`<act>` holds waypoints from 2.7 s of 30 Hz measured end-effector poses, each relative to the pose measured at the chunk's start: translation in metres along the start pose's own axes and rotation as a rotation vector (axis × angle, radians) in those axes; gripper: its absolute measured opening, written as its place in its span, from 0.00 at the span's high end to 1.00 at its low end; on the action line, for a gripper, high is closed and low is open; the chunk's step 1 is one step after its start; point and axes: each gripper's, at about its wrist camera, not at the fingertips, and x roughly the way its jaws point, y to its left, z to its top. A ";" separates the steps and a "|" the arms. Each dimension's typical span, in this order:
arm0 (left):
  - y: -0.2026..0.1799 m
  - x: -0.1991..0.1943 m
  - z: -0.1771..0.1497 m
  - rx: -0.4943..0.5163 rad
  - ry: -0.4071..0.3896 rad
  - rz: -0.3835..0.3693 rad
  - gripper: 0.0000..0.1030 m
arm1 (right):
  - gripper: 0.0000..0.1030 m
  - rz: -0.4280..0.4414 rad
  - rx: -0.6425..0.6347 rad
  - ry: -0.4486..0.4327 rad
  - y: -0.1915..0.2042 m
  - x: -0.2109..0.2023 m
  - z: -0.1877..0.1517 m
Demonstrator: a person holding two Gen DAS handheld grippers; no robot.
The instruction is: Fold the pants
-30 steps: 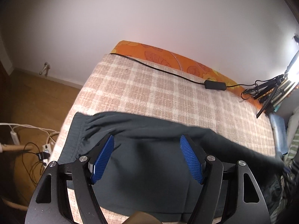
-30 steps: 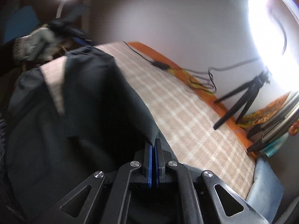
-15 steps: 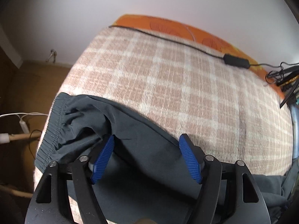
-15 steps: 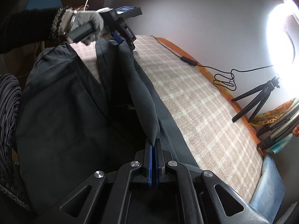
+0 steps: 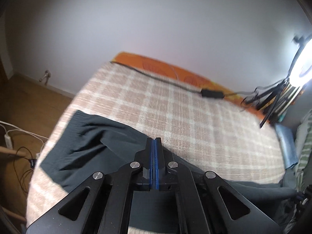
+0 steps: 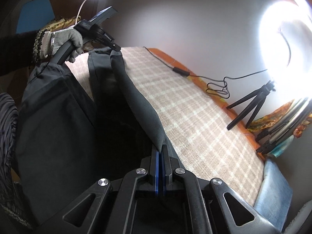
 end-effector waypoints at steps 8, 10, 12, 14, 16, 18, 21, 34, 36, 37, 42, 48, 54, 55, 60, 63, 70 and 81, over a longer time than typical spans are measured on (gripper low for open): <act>0.020 0.015 0.007 -0.124 0.162 0.039 0.65 | 1.00 0.102 -0.075 0.018 0.043 -0.021 -0.014; 0.025 0.029 0.008 -0.193 0.207 0.049 0.54 | 1.00 0.128 -0.093 0.033 0.055 -0.018 -0.019; 0.022 0.045 0.008 -0.203 0.250 0.049 0.53 | 1.00 0.144 -0.104 0.044 0.062 -0.014 -0.023; 0.015 0.061 0.007 -0.193 0.287 0.094 0.52 | 1.00 0.158 -0.108 0.057 0.066 -0.009 -0.026; 0.009 0.065 0.006 -0.170 0.255 0.131 0.55 | 1.00 0.164 -0.107 0.063 0.068 -0.005 -0.028; 0.003 0.068 0.003 -0.129 0.226 0.109 0.89 | 1.00 0.161 -0.108 0.062 0.067 -0.002 -0.029; 0.004 0.064 -0.005 -0.112 0.164 0.085 0.99 | 1.00 0.148 -0.096 0.057 0.063 0.000 -0.029; 0.051 -0.081 -0.051 -0.139 -0.107 -0.027 1.00 | 1.00 0.053 -0.064 0.029 0.048 -0.036 -0.033; 0.061 -0.094 -0.070 -0.148 -0.095 -0.031 1.00 | 1.00 0.062 -0.065 0.038 0.054 -0.040 -0.038; 0.066 -0.098 -0.081 -0.155 -0.087 -0.029 1.00 | 1.00 0.069 -0.068 0.045 0.057 -0.040 -0.041; 0.096 -0.101 -0.129 -0.204 0.000 0.001 0.98 | 1.00 0.068 -0.074 0.088 0.064 -0.032 -0.058; 0.132 -0.114 -0.141 -0.345 -0.003 -0.025 0.64 | 0.64 0.087 -0.024 0.116 0.050 -0.014 -0.057; 0.157 -0.090 -0.121 -0.482 0.041 -0.001 0.46 | 0.45 0.090 -0.040 0.079 0.036 -0.016 -0.046; 0.159 -0.086 -0.119 -0.485 0.043 -0.001 0.46 | 0.39 0.093 -0.089 0.079 0.039 -0.018 -0.044; 0.164 -0.076 -0.113 -0.503 0.029 0.018 0.49 | 0.33 0.092 -0.254 0.111 0.063 -0.005 -0.035; 0.165 -0.073 -0.109 -0.476 0.022 0.044 0.68 | 0.34 0.060 -0.325 0.162 0.065 0.023 -0.035; 0.162 -0.076 -0.092 -0.436 -0.035 0.036 0.90 | 0.98 0.061 -0.268 0.223 0.050 0.054 -0.034; 0.135 -0.148 -0.073 -0.341 -0.179 -0.071 0.91 | 1.00 -0.147 -0.165 -0.001 0.007 -0.047 -0.002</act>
